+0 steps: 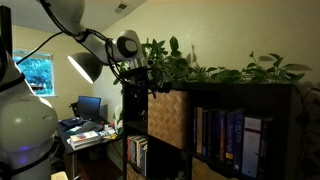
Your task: Slide out the storage container from the middle,remove three pairs of socks and close it
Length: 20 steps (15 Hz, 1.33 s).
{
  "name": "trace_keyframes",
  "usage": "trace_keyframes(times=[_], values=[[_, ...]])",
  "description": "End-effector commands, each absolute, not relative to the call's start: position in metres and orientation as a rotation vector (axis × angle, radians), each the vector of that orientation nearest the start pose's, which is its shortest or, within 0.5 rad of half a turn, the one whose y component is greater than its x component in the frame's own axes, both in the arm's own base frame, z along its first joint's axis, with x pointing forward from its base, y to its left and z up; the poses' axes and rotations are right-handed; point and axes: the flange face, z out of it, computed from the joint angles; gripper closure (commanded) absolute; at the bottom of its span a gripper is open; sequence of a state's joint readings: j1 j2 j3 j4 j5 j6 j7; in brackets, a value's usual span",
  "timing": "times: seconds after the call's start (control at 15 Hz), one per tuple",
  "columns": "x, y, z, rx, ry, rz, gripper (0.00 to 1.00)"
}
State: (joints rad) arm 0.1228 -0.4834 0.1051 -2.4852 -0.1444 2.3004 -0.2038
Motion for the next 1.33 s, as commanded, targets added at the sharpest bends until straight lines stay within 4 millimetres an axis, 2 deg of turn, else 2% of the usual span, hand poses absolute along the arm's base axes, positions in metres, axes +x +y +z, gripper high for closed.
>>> trace_keyframes(times=[0.0, 0.33, 0.73, 1.27], values=[[0.415, 0.096, 0.489, -3.167, -0.825, -0.485, 0.00], [0.435, 0.107, 0.496, -3.122, -1.042, -0.726, 0.00], [0.457, 0.114, 0.499, -3.042, -1.182, -1.012, 0.00], [0.489, 0.120, 0.486, -2.959, -1.357, -1.165, 0.00]])
